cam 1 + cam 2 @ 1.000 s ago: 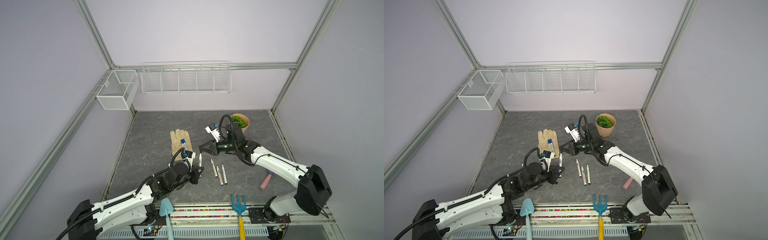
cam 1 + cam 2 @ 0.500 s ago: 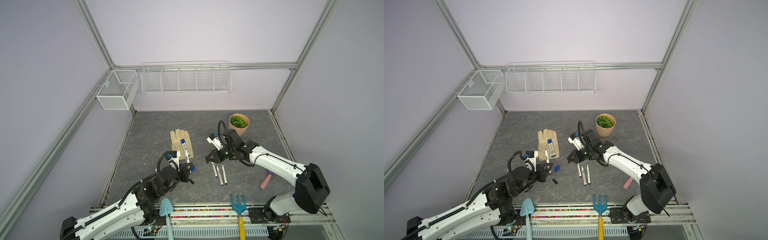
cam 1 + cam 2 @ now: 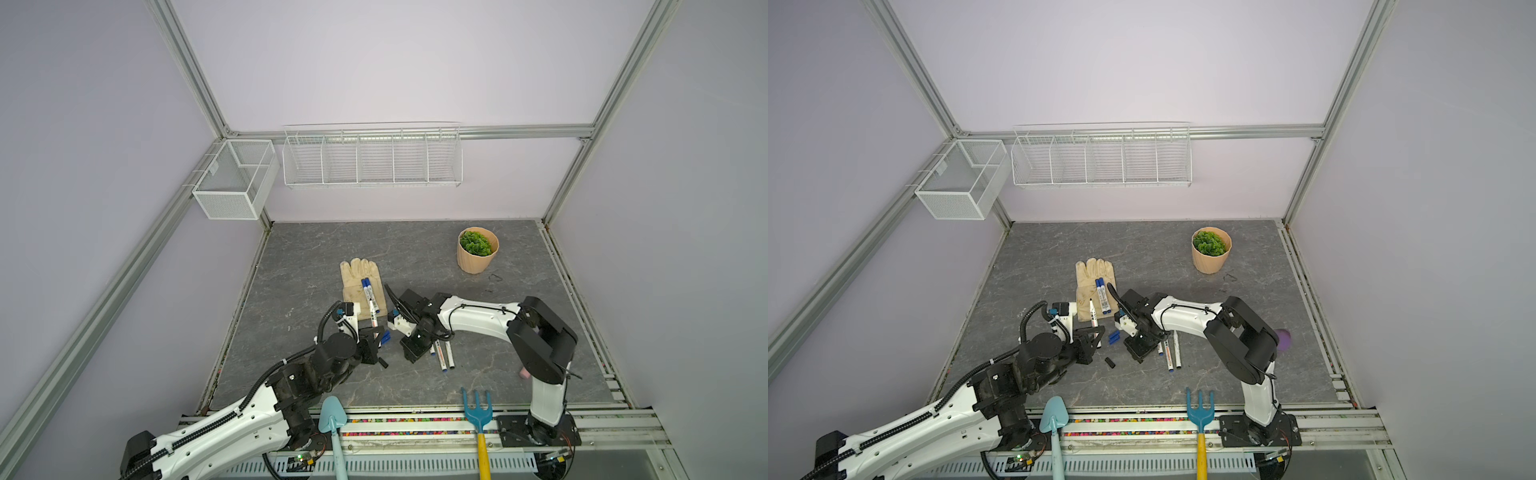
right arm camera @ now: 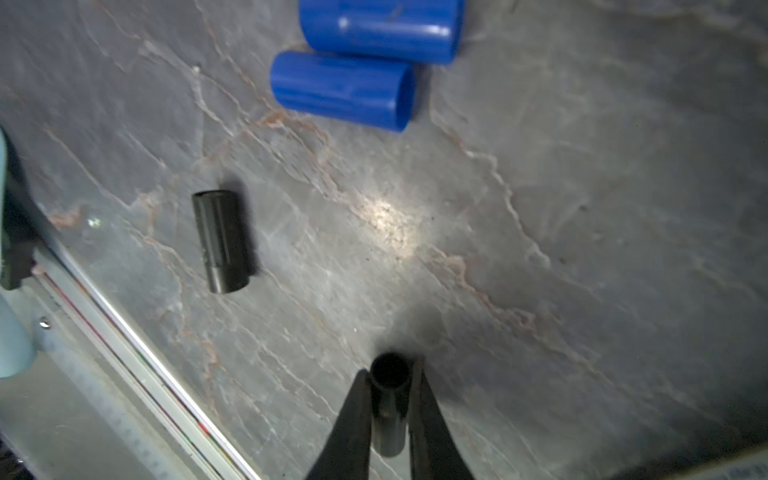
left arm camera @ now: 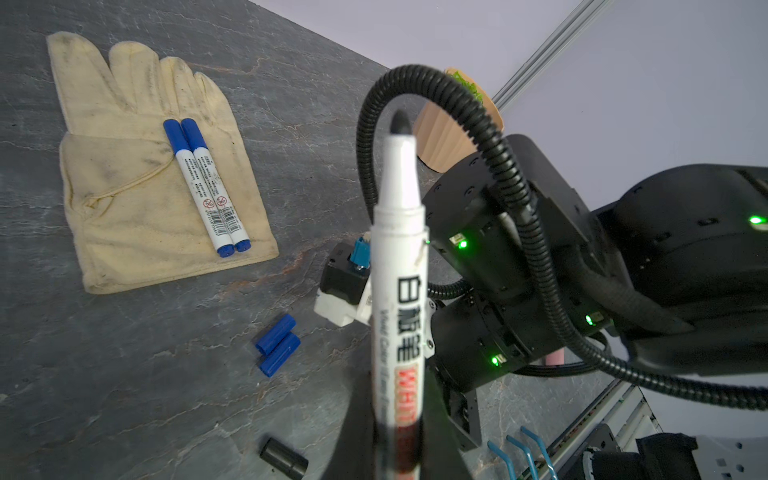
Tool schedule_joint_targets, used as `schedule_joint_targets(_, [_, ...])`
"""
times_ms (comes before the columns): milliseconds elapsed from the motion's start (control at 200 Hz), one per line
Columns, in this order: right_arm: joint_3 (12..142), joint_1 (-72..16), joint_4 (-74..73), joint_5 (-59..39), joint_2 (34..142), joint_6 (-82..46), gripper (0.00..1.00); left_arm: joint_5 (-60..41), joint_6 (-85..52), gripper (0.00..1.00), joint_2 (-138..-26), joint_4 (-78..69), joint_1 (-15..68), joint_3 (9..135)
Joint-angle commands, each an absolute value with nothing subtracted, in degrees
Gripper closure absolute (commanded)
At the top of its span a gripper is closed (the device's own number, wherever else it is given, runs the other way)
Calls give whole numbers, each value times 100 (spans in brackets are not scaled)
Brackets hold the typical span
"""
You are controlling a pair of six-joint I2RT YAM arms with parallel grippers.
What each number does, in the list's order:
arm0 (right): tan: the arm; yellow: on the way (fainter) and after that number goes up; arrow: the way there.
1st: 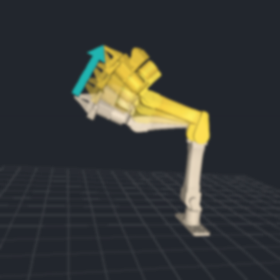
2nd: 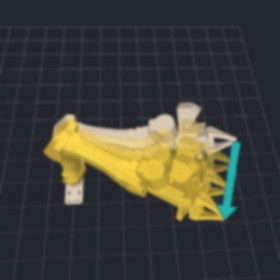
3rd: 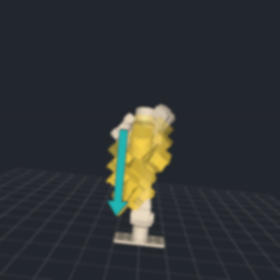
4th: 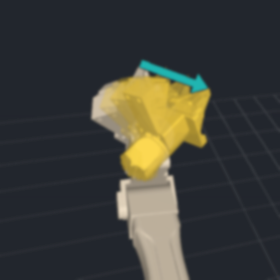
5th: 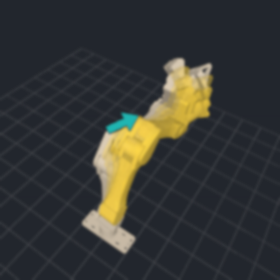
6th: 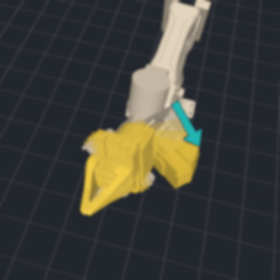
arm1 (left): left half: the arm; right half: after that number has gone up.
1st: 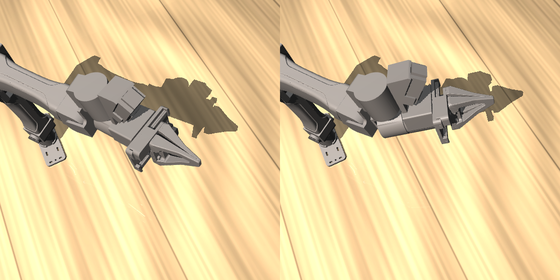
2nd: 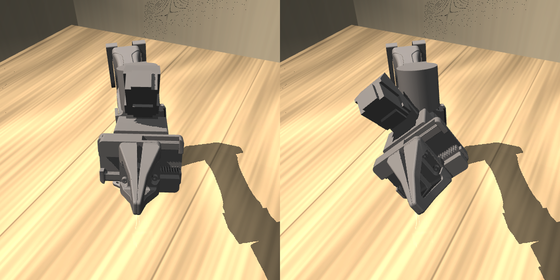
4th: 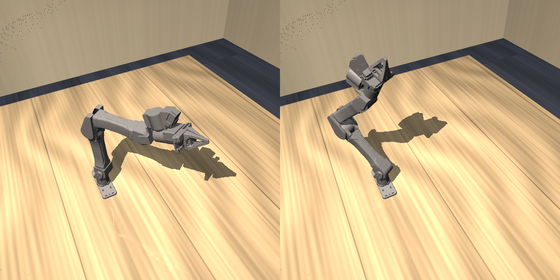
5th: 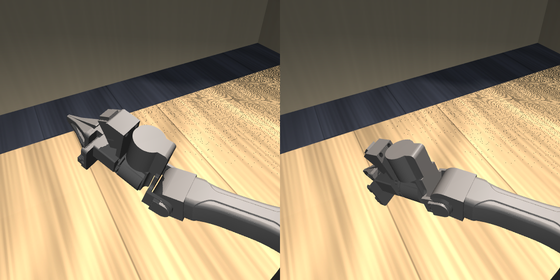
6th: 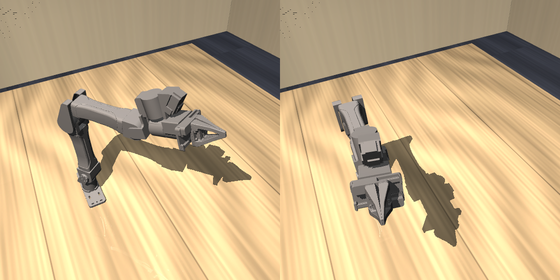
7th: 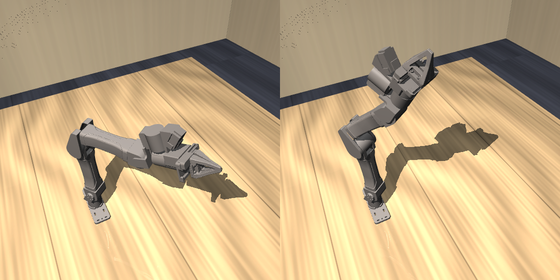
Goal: Insert the pens into the pen caps
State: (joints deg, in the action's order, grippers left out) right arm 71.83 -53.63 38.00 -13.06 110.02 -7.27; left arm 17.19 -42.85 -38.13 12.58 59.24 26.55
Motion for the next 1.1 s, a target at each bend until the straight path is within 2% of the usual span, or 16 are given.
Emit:
schedule_joint_targets(0, [7304,-5599,4112,-885,11008,-389,72,1883,-4332,100,-3728,1413,5897,2680])
schedule_joint_targets(140, [7213,-5784,4262,-502,10936,-322,58,1881,-4329,100,-3726,1380,5896,2662])
schedule_joint_targets(290, [6986,-5964,4311,-201,10774,-346,56,1826,-4290,100,-3868,1293,5889,2696])
schedule_joint_targets(575, [6873,-6096,4458,337,10624,-274,57,1732,-4184,100,-4114,1180,5889,2802])
schedule_joint_targets(880, [6940,-6101,4003,1054,10537,-294,66,1740,-4199,100,-4042,1176,5880,2760])
schedule_joint_targets(1095, [7077,-5994,3649,751,10304,-301,68,1749,-4262,100,-3956,1232,5880,2716])
